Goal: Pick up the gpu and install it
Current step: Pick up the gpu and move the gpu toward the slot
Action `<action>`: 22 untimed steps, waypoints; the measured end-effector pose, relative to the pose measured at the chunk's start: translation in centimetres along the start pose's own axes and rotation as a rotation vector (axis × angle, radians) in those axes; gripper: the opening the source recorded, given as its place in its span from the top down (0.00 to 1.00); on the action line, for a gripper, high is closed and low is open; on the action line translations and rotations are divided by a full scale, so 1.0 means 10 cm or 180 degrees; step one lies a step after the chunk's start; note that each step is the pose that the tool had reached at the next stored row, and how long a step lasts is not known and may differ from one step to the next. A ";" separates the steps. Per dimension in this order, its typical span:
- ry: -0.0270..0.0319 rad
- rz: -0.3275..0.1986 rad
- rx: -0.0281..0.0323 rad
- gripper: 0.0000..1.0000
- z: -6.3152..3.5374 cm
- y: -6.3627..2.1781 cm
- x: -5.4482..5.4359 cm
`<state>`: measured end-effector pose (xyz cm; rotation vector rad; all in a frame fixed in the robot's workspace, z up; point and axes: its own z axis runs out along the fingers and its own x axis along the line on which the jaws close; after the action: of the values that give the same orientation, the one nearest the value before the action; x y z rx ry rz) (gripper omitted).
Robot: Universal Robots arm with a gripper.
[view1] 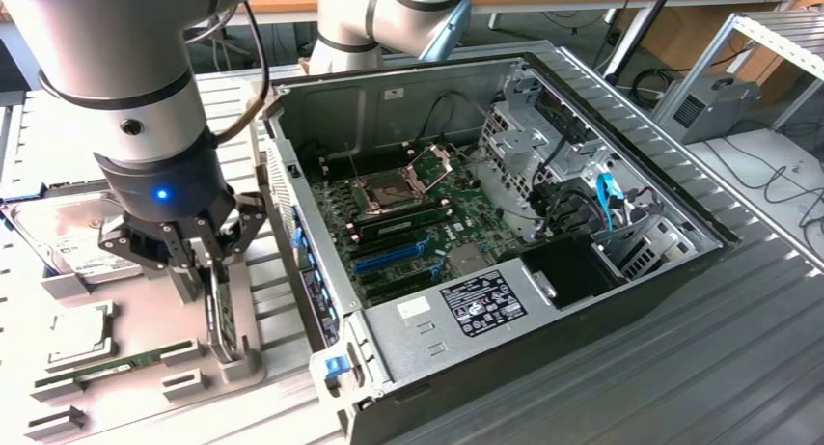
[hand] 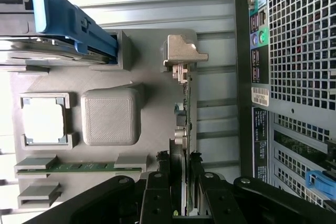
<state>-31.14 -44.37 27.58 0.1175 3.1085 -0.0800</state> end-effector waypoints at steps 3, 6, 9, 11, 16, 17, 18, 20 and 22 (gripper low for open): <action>0.0000 0.0000 0.0000 0.74 -0.008 0.000 0.00; 0.0002 0.0031 -0.0002 0.74 -0.020 0.003 0.00; 0.0001 0.0031 -0.0002 0.74 -0.023 0.003 0.00; 0.0002 0.0031 -0.0002 0.74 -0.031 0.002 0.00; 0.0001 0.0031 -0.0003 0.74 -0.046 0.002 0.00; 0.0002 0.0031 -0.0003 0.74 -0.048 0.002 0.00; 0.0002 0.0031 -0.0002 0.74 -0.050 0.001 0.00; 0.0003 0.0032 -0.0009 0.74 -0.060 0.001 0.00; 0.0004 0.0032 -0.0028 0.74 -0.062 0.001 0.00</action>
<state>-31.15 -44.34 28.20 0.1329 3.1088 -0.0663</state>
